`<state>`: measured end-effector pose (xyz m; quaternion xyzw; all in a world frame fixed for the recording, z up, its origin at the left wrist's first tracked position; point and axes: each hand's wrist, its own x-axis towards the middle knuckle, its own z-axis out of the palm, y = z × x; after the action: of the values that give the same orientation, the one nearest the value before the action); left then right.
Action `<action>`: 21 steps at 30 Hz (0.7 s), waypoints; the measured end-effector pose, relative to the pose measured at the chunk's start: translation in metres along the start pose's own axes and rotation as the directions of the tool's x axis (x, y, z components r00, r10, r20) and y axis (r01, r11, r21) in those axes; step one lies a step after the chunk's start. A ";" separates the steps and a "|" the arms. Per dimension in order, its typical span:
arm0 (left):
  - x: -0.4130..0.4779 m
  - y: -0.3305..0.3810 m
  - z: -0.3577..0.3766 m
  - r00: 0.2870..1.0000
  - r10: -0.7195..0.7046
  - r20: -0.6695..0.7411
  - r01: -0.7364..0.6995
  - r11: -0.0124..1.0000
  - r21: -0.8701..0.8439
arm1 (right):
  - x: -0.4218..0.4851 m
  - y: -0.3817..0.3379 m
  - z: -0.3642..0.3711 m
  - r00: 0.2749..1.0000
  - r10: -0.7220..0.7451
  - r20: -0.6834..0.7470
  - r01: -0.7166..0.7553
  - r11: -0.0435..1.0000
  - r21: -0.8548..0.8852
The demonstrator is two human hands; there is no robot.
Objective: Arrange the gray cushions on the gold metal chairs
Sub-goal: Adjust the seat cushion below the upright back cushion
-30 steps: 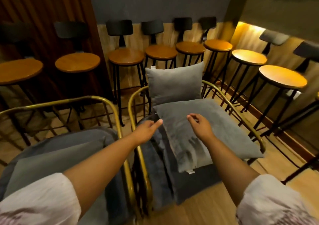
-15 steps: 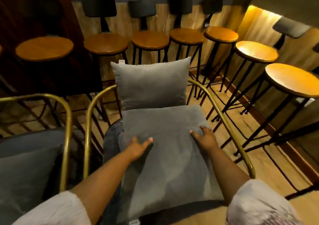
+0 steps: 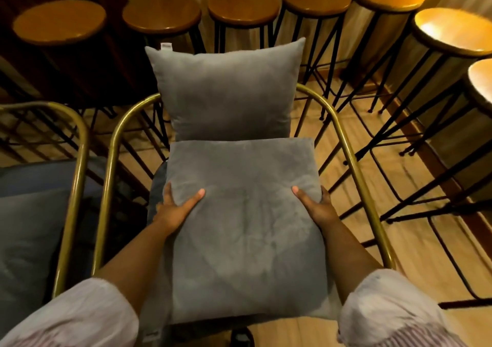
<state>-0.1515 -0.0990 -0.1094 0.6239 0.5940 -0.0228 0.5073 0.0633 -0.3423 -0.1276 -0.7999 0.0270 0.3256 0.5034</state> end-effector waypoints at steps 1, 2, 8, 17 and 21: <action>-0.001 -0.004 -0.003 1.000 0.000 0.005 0.000 0.999 -0.054 | -0.005 -0.002 -0.001 1.000 0.004 -0.002 -0.004 1.000 -0.007; -0.002 -0.009 -0.006 1.000 0.000 0.010 0.001 0.993 -0.117 | -0.009 -0.005 -0.001 1.000 -0.001 -0.007 0.001 1.000 -0.013; -0.039 -0.028 -0.027 0.995 0.074 0.072 -0.048 0.949 -0.313 | -0.044 -0.010 -0.003 0.996 -0.081 -0.023 0.082 0.995 0.060; -0.094 -0.018 -0.112 0.972 0.234 -0.011 -0.218 0.886 -0.409 | -0.108 -0.066 0.027 0.963 -0.270 -0.007 0.267 0.950 0.164; -0.103 -0.033 -0.184 0.939 0.318 -0.128 -0.342 0.839 -0.422 | -0.130 -0.098 0.082 0.931 -0.365 0.023 0.357 0.920 0.160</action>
<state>-0.3131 -0.0586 0.0246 0.5869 0.4804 0.2157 0.6150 -0.0426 -0.2636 -0.0022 -0.7414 -0.1091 0.2447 0.6153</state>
